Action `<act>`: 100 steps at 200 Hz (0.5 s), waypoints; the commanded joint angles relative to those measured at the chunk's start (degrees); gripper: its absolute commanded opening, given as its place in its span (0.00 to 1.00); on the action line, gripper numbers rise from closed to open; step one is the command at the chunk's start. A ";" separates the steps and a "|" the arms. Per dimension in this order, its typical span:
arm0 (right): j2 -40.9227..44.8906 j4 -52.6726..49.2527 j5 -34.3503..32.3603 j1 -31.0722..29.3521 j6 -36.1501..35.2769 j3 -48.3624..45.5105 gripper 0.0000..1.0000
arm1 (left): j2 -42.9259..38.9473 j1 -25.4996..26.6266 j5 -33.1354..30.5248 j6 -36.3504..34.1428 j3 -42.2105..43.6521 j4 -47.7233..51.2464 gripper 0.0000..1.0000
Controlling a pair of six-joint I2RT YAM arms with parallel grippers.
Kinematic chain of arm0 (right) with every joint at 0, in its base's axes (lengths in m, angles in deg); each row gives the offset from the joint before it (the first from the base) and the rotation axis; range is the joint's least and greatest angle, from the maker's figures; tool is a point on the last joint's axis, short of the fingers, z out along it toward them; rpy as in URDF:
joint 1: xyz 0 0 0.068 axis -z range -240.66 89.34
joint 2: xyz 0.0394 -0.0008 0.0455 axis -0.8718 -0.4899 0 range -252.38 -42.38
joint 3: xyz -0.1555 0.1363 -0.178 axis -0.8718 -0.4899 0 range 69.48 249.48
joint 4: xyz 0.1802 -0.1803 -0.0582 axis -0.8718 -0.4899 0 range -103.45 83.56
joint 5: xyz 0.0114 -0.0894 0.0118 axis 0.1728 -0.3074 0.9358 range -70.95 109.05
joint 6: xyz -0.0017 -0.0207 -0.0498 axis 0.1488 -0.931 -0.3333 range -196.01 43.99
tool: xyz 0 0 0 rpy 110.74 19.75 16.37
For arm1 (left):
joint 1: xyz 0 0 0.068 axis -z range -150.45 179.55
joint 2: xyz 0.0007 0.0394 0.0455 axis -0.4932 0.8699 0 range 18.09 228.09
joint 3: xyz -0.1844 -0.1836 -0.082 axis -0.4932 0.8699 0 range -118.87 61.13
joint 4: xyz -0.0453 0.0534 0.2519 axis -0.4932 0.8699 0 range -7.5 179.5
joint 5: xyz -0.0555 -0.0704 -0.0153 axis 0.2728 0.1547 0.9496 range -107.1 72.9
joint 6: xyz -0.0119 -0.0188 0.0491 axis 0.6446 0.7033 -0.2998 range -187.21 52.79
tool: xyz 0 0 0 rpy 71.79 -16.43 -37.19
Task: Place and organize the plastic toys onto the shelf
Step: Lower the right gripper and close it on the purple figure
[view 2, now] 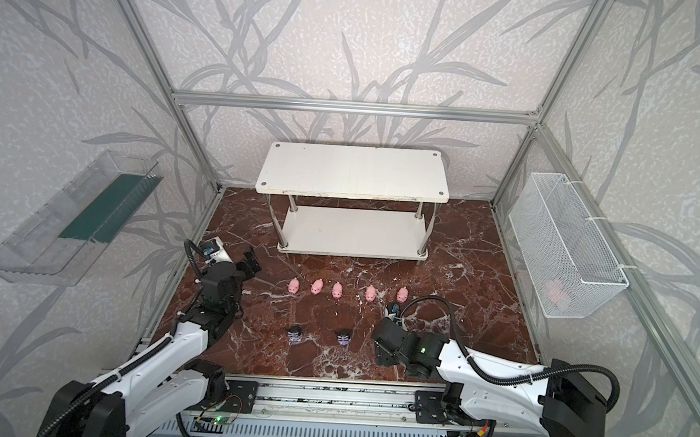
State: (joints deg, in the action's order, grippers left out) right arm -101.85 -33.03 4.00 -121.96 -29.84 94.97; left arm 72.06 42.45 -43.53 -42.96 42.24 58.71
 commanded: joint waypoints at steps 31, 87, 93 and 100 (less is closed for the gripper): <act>-1.12 3.50 -2.81 -0.41 0.86 -0.79 0.65 | 0.25 -0.16 -0.21 1.24 0.85 -1.09 0.93; -2.28 4.47 -3.32 -0.42 0.93 -0.75 0.55 | 1.04 -0.16 -0.13 1.24 0.95 -1.63 0.93; -2.38 4.44 -3.30 -0.38 0.94 -0.71 0.53 | 1.16 -0.17 -0.17 1.30 0.88 -1.79 0.93; -2.54 4.49 -3.31 -0.41 1.05 -0.71 0.53 | 1.30 -0.16 -0.16 1.28 0.97 -1.94 0.93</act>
State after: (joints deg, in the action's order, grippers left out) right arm -103.79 -28.90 1.95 -121.96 -29.27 94.69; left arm 72.89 42.45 -43.53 -42.96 42.28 58.08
